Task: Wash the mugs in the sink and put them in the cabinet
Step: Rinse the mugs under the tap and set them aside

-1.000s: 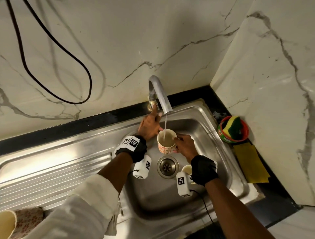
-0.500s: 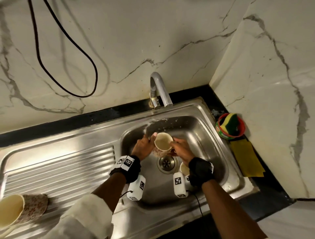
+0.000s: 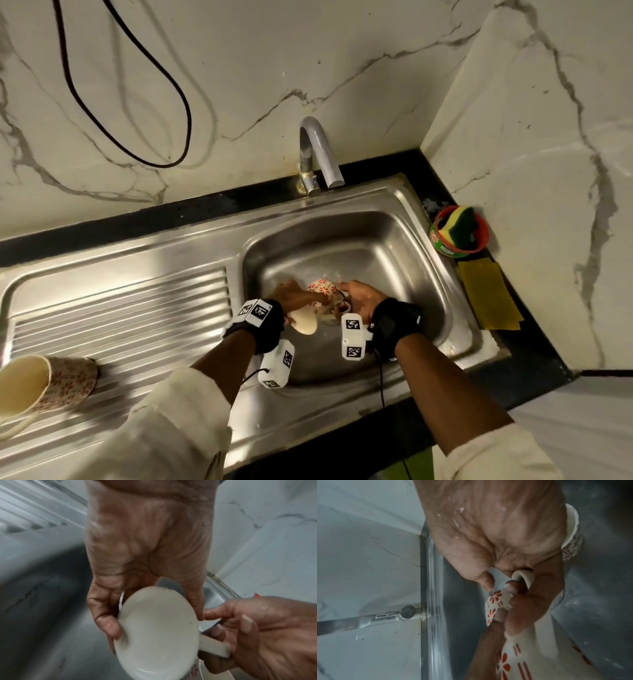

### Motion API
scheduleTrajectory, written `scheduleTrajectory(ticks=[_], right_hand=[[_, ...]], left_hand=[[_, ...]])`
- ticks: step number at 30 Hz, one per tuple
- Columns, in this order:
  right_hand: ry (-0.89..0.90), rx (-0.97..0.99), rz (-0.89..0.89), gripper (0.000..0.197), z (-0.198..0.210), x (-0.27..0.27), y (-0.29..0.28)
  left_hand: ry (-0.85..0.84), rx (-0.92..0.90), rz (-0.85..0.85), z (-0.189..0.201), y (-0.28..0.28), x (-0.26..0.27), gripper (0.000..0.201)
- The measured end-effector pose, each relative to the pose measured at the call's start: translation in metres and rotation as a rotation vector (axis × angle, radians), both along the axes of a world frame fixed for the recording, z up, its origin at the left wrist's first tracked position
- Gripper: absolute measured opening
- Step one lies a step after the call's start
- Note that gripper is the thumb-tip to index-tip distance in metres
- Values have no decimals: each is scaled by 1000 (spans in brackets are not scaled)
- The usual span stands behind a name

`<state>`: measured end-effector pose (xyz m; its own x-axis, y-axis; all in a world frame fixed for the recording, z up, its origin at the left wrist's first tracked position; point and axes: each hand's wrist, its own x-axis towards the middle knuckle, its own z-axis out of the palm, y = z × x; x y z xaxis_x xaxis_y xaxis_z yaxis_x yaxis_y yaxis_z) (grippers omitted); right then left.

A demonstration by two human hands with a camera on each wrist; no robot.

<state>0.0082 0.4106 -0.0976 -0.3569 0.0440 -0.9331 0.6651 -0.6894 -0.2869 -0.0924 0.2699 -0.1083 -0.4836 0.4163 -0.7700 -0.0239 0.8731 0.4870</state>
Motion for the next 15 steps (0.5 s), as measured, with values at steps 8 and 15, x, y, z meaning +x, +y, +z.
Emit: scheduleTrajectory(ticks=[8,15], right_hand=[[51,-77,55,30,-6,21,8],[15,533,436,17,-2,23,-28]], left_hand=[[-114,-52,-25,18,9,13,60],[-42,-60,-226,23,-2,26,68]])
